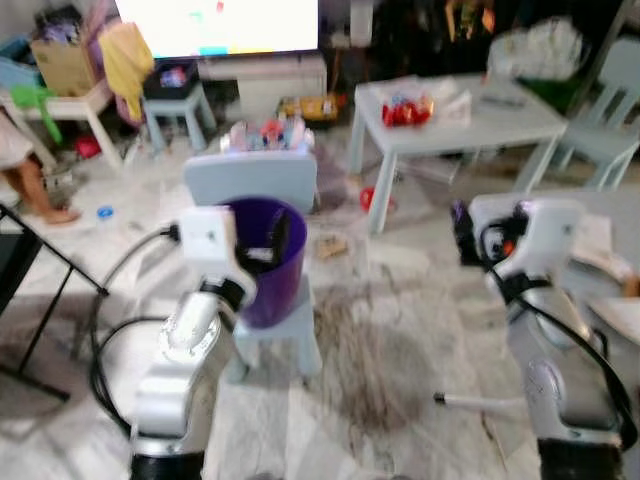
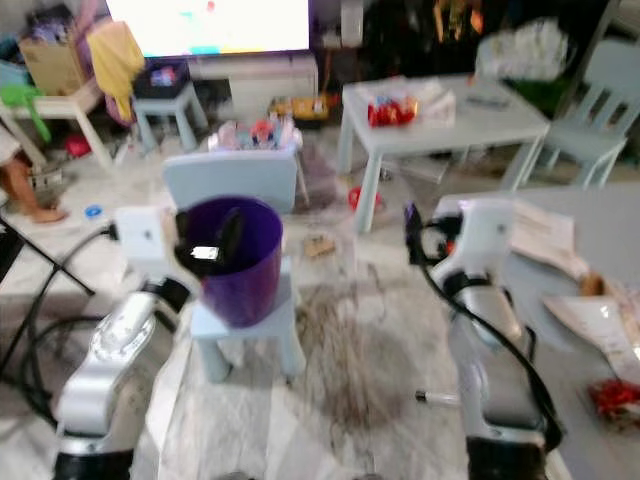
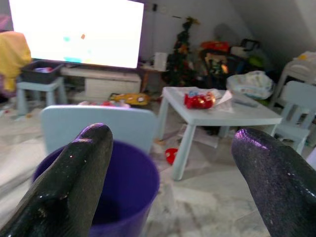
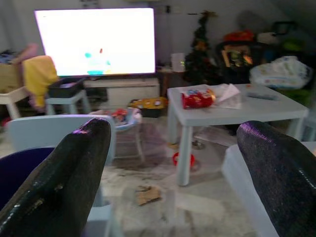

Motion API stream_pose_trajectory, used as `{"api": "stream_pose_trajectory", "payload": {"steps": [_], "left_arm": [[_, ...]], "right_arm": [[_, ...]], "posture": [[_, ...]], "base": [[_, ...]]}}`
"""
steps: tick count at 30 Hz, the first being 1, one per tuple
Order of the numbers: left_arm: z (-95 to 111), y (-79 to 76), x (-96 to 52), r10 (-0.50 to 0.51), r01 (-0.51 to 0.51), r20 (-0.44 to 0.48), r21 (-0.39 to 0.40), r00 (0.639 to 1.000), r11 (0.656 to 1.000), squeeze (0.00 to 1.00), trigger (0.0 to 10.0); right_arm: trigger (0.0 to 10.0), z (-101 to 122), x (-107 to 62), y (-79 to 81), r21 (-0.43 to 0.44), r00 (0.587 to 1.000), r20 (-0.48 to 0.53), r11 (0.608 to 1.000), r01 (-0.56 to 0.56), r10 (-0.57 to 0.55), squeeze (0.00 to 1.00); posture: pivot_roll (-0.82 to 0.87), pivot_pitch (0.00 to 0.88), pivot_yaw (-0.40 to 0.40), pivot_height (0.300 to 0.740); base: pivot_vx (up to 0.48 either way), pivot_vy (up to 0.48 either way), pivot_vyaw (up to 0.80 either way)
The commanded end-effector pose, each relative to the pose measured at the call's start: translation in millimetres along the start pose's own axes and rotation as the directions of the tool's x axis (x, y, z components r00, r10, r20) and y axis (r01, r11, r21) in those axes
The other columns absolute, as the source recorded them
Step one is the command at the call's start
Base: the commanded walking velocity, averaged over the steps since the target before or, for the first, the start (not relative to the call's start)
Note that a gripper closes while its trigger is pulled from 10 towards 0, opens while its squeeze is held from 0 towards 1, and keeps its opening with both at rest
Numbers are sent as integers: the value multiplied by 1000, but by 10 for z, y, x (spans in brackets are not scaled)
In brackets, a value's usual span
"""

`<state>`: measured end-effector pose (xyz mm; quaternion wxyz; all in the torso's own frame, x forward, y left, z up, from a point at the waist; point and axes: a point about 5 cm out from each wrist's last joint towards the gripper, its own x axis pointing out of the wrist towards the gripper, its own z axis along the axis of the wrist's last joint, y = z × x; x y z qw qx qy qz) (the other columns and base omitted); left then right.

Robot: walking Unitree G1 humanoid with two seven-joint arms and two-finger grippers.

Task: Picking trash to rubbish bin

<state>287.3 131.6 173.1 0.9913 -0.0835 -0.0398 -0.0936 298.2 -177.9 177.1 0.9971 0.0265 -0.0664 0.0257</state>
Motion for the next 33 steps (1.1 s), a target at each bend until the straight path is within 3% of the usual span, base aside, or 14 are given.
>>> {"api": "stream_pose_trajectory", "payload": {"steps": [1, 33], "left_arm": [[-9, -38, -2, -7, 7, -4, -1, 1000, 1000, 0, 10000], [-29, -68, 9, -10, 10, -6, -5, 1000, 1000, 0, 10000]], "right_arm": [[10000, 6, -2, -35, 0, 1000, -1, 1000, 8, -8, 0], [10000, 72, 23, -59, -27, 1000, 21, 1000, 0, 0, 0]], "posture": [[-5, 62, 2, 740], [-13, 64, -6, 740]], "base": [[-300, 0, 0], [-301, 0, 0]]}}
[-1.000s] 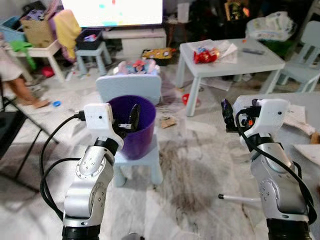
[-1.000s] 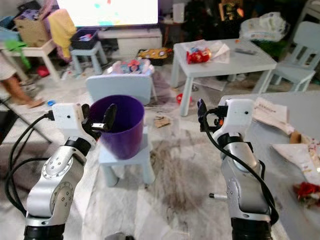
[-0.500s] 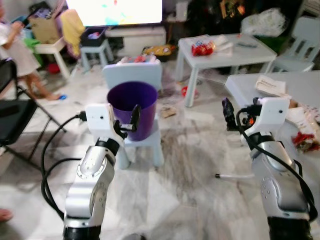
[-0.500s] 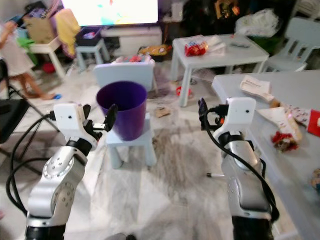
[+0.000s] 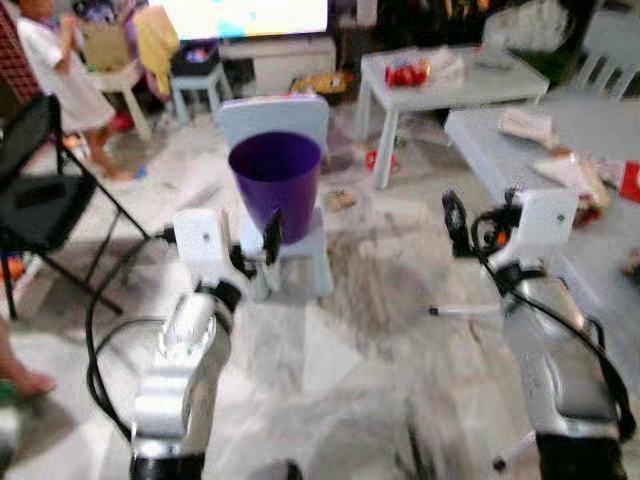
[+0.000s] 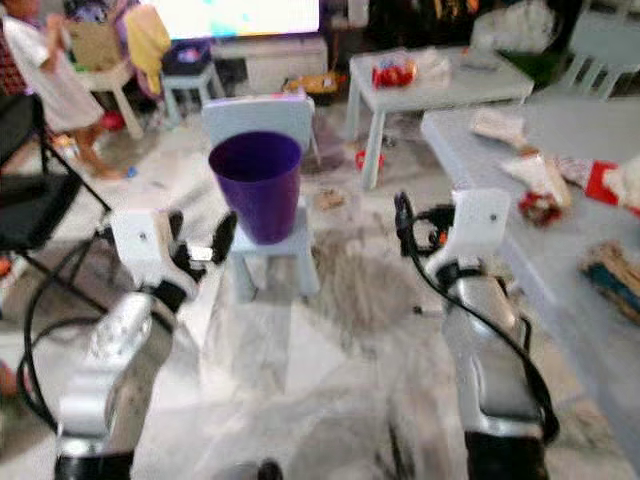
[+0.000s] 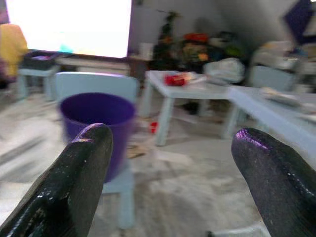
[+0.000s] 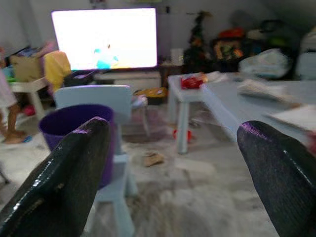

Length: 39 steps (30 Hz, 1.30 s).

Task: Picking trash to rubbish bin

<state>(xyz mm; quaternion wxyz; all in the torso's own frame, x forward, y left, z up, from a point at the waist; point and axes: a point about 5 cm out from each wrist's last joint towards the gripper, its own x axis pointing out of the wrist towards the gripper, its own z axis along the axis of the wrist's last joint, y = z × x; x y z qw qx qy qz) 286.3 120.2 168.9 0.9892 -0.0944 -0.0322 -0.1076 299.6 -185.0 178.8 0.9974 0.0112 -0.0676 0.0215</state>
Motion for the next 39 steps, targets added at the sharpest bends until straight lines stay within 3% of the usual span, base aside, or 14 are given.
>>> {"api": "stream_pose_trajectory", "payload": {"steps": [1, 12, 39], "left_arm": [[33, 35, 2, 14, -14, 10, 19, 1000, 1000, 0, 10000], [43, 32, 20, 13, -14, 26, 18, 1000, 1000, 0, 10000], [77, 80, 43, 1, -3, 36, 53, 999, 999, 0, 10000]], "right_arm": [[10000, 55, 9, 10, 3, 1000, 21, 1000, -5, 5, 0], [10000, 50, 23, -1, -3, 1000, 13, 1000, 0, 0, 0], [10000, 33, 44, 42, 5, 1000, 7, 1000, -11, 11, 0]], "posture": [[-13, 64, -6, 740], [-22, 63, -6, 740], [-11, 55, -2, 740]], "base": [[-259, 0, 0], [0, 0, 0], [0, 0, -800]]}}
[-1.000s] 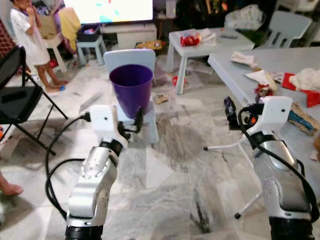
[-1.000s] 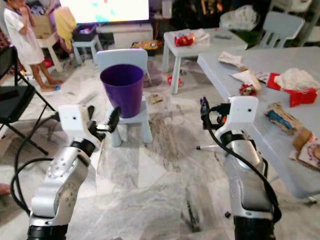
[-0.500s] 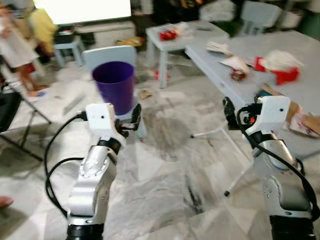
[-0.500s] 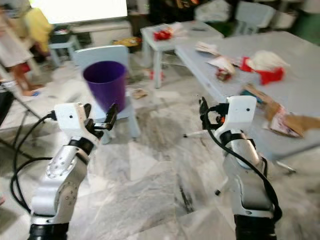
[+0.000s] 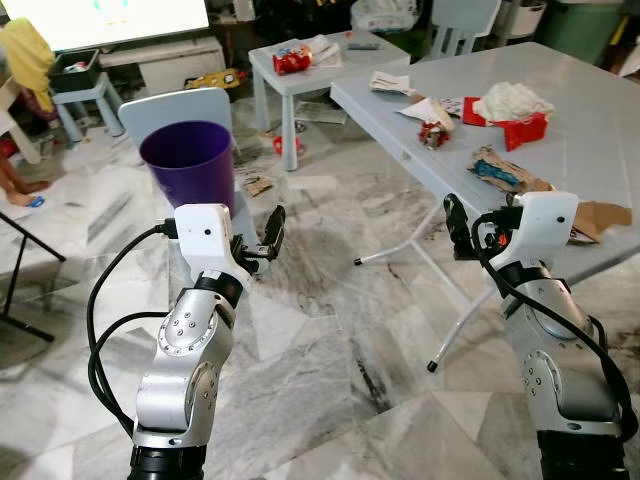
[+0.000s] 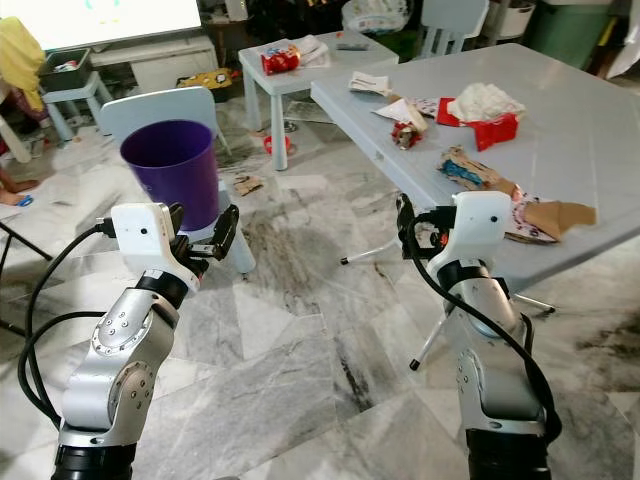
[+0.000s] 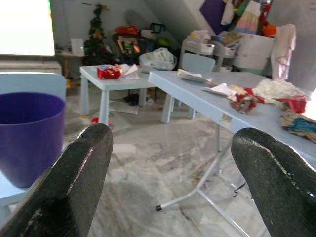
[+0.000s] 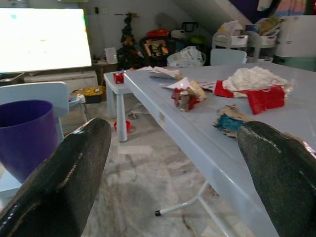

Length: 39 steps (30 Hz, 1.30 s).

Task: Picking trash to rubbish bin

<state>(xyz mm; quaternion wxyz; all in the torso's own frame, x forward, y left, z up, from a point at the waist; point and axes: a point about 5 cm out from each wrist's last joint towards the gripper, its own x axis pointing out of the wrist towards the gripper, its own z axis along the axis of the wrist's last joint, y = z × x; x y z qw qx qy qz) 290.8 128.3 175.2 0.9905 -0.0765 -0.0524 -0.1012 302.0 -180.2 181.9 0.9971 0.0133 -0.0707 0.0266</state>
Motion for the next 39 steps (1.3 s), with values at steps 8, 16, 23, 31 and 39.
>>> {"api": "stream_pose_trajectory", "payload": {"steps": [8, 16, 23, 31, 39], "left_arm": [[4, 25, 16, 3, -3, 0, 14, 1000, 1000, 0, 10000], [-5, 45, 15, 19, -19, -4, 7, 1000, 1000, 0, 10000], [-14, 64, 15, 30, -30, -8, 8, 1000, 1000, 0, 10000], [-19, 83, 16, 41, -41, -10, 5, 999, 999, 0, 10000], [-29, 103, 22, 53, -53, -16, 1, 998, 999, 0, 10000]], "right_arm": [[10000, -1, 9, -6, 3, 1000, 0, 1000, 3, -3, 0], [10000, 5, -2, -15, 2, 1000, -1, 1000, 5, -5, 0], [10000, 10, -5, -18, 1, 1000, 0, 1000, 4, -4, 0], [10000, 11, -9, -24, -1, 1000, -2, 1000, 3, -3, 0], [10000, 14, -12, -25, -3, 1000, -2, 1000, 2, -2, 0]], "posture": [[-11, 56, -1, 740], [-18, 65, -1, 740], [-19, 66, -3, 740], [-22, 69, -5, 740], [-24, 70, -6, 740]], "base": [[0, 0, -800], [0, 0, -800], [121, 0, -800], [285, 0, -800], [219, 0, -800]]}}
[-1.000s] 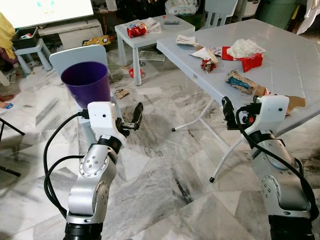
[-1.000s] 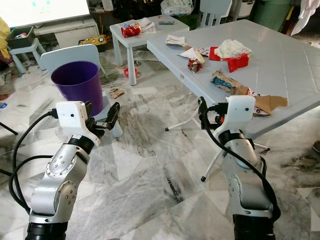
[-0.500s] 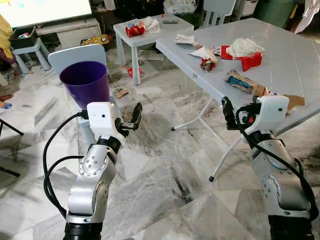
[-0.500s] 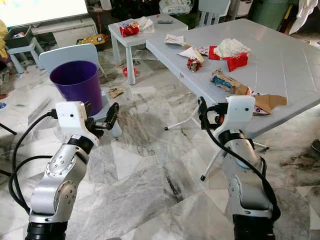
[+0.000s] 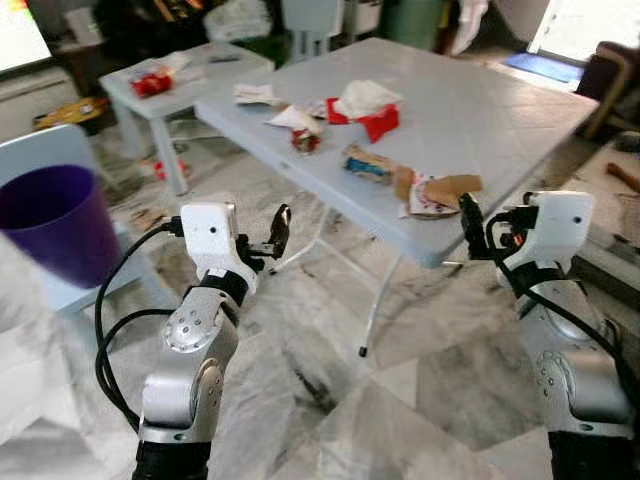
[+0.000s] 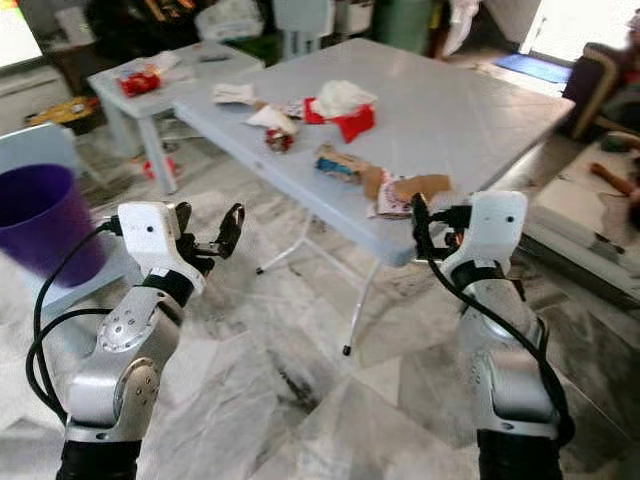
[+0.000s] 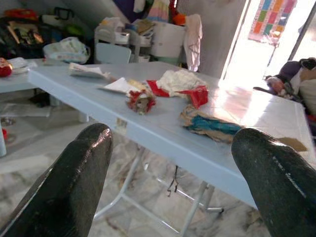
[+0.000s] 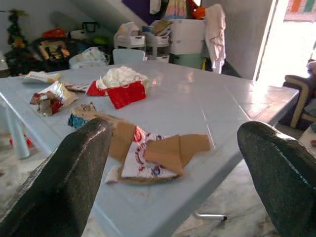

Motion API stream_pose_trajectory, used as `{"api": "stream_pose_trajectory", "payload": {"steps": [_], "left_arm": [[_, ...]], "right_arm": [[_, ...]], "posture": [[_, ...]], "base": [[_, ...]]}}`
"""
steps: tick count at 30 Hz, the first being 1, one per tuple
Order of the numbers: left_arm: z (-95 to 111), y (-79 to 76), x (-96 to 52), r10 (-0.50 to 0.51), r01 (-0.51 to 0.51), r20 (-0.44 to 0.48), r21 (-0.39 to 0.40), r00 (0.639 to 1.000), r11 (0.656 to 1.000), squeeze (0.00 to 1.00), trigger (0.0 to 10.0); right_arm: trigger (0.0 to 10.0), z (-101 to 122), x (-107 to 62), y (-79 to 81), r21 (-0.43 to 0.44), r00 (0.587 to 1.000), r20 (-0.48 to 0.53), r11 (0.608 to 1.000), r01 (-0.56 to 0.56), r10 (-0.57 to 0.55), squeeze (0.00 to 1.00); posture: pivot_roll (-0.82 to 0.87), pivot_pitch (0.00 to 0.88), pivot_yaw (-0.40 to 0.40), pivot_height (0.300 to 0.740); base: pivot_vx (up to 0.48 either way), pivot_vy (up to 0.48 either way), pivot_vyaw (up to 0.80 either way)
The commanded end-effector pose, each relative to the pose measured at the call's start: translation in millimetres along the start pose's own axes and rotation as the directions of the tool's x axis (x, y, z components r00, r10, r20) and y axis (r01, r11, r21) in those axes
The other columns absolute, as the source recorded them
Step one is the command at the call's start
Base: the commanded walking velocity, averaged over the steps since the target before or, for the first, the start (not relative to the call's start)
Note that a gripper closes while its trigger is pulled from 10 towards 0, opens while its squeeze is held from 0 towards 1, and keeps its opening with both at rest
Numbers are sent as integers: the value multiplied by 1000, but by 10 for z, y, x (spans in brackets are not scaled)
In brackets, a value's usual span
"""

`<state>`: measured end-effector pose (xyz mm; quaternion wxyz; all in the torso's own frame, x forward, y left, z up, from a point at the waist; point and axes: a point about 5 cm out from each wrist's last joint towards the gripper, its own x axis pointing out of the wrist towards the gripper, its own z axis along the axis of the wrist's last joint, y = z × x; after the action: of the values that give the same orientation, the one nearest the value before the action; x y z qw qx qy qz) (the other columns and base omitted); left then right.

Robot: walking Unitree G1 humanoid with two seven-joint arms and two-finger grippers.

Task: Picking trash to rubbish bin

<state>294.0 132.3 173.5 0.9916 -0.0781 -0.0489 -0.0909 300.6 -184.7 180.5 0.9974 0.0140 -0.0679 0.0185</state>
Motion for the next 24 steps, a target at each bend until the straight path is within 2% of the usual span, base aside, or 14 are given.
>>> {"api": "stream_pose_trajectory", "payload": {"steps": [1, 13, 24], "left_arm": [[-16, 55, 2, 32, -32, -10, 4, 999, 999, 0, 10000], [-18, 62, 9, 43, -43, -11, -2, 999, 999, 0, 10000], [1, 128, 37, 76, -77, -12, -11, 997, 997, 0, 10000]], "right_arm": [[10000, 25, 5, 20, -4, 1000, 4, 1000, -14, 14, 0], [10000, 29, 4, 15, 0, 1000, 7, 1000, -14, 14, 0], [10000, 42, 18, 30, 3, 1000, 13, 1000, -19, 19, 0]], "posture": [[-24, 70, -6, 740], [-26, 72, -7, 740], [-22, 65, -7, 740]], "base": [[0, 0, -800], [0, 0, -753], [0, 0, 0]]}}
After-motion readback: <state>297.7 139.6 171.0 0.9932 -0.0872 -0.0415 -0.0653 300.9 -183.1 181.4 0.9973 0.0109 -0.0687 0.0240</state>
